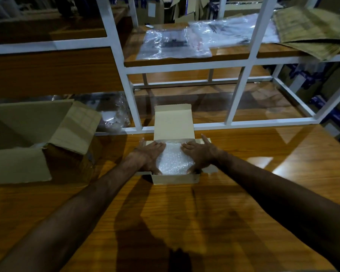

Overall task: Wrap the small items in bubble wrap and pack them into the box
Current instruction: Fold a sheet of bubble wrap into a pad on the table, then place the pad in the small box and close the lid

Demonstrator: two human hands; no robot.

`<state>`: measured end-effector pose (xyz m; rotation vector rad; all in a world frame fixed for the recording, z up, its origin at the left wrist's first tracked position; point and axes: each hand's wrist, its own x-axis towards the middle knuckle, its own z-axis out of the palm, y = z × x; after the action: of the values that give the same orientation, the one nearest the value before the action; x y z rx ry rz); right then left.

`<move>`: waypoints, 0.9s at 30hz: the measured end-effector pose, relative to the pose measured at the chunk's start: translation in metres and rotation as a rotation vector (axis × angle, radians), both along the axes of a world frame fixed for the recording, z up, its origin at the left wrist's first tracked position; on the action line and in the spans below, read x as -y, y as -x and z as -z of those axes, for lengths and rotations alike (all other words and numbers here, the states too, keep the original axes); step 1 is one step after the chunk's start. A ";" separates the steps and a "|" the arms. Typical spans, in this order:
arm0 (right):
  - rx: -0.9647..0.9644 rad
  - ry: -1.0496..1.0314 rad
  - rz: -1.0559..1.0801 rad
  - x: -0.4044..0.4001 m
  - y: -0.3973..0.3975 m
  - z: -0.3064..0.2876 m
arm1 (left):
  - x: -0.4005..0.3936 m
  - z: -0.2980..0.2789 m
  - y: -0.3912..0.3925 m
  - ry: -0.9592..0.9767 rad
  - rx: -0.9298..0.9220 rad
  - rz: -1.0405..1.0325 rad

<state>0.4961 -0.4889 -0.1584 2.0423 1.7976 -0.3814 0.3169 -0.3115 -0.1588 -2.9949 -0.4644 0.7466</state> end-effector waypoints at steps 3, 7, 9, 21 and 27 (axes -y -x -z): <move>0.027 -0.062 -0.030 0.007 -0.006 0.002 | -0.001 -0.004 0.001 -0.012 0.007 -0.001; 0.091 -0.073 -0.034 0.012 -0.003 0.004 | 0.008 -0.011 0.007 -0.032 0.025 -0.028; 0.105 -0.038 -0.006 0.009 0.002 0.003 | 0.012 -0.014 0.007 -0.036 0.012 -0.047; -0.320 -0.504 0.481 0.053 0.007 0.003 | 0.031 -0.021 0.036 -0.041 0.323 -0.241; -0.670 -0.960 1.041 0.083 0.024 0.051 | 0.047 0.003 0.064 0.264 0.799 -0.847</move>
<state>0.4723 -0.5715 -0.2093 3.8603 1.0345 -0.5870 0.2529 -0.3580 -0.1619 -3.1415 -1.8249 -0.5356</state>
